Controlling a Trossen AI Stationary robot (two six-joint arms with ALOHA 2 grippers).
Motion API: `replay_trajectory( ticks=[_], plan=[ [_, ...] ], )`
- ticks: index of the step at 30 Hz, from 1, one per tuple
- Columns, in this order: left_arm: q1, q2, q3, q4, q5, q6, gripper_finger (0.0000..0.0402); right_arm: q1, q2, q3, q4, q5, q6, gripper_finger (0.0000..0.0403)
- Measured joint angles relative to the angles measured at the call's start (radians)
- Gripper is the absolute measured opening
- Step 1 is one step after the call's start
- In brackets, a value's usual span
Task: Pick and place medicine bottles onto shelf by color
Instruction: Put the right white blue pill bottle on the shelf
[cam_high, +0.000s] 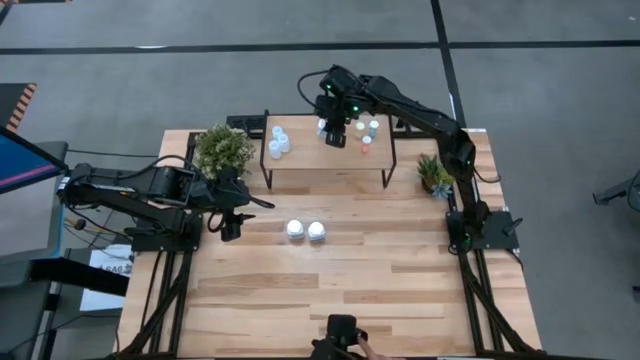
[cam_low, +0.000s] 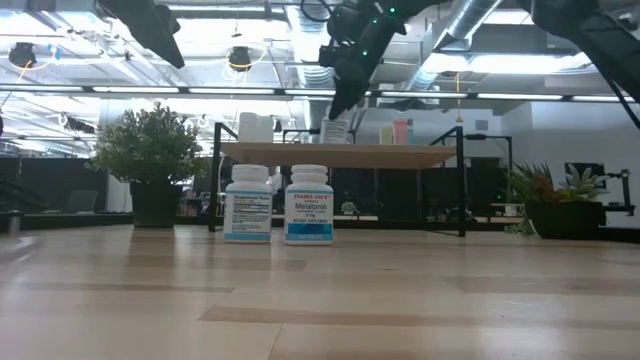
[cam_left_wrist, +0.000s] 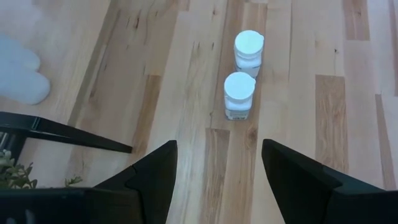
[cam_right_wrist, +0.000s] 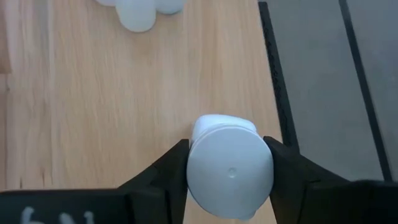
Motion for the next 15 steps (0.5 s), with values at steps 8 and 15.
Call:
replay_trajectory(
  ticks=[8, 15],
  plan=[
    [0.0, 0.0, 0.0, 0.0, 0.0, -0.001, 0.0222, -0.001, 0.017, 0.0, -0.023, 0.001, -0.019, 0.0245],
    [0.0, 0.0, 0.0, 0.0, 0.0, -0.001, 0.0222, 0.006, 0.014, 0.0, 0.018, 0.004, -0.027, 0.0256]
  ],
)
